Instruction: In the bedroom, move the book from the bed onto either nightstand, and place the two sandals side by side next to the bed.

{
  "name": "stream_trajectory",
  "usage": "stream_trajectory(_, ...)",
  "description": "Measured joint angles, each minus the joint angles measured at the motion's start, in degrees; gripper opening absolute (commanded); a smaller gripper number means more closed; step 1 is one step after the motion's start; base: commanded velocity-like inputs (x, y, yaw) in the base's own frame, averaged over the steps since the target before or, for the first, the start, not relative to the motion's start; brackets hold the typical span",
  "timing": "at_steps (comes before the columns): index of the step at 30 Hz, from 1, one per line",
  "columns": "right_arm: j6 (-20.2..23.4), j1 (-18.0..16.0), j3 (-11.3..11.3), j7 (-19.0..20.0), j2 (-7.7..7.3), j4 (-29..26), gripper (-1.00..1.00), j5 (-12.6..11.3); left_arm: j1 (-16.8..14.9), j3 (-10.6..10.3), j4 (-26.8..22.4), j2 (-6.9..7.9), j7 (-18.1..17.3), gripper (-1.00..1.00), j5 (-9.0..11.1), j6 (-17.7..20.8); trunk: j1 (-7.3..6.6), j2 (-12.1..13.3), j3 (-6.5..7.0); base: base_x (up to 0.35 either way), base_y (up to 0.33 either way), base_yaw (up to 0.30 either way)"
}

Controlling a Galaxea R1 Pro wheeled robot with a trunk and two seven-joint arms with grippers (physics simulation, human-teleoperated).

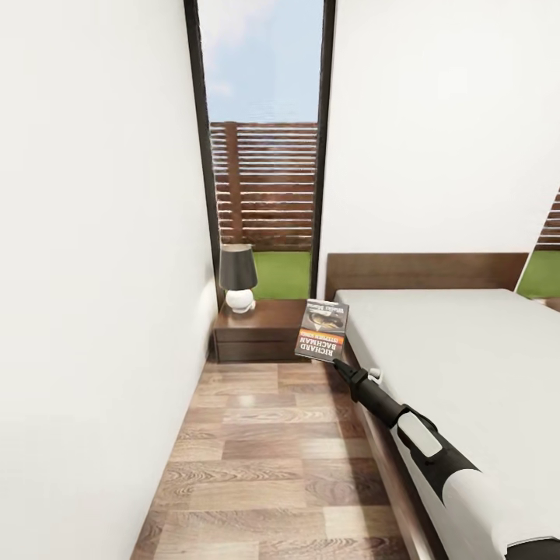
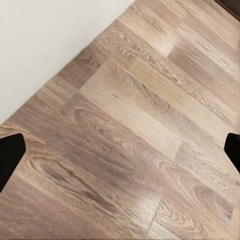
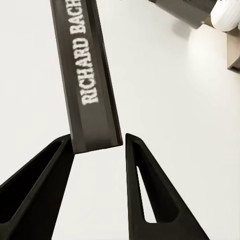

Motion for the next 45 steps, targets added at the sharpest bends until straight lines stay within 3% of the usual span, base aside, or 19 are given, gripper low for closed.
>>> stream_trajectory(9,0.01,0.00,-0.01,0.06,0.00,0.00,-1.00,-0.01,0.00,-0.85,0.00,0.05,0.00,1.00,0.00,0.00,0.00,0.00,0.00,0.134,0.000,0.000)
stream_trajectory(45,0.17,0.00,-0.05,0.29,-0.18,0.00,-1.00,0.05,0.00,-1.05,0.00,0.08,0.01,1.00,0.00,0.04,0.00,0.00,0.00,0.148,0.000,0.000)
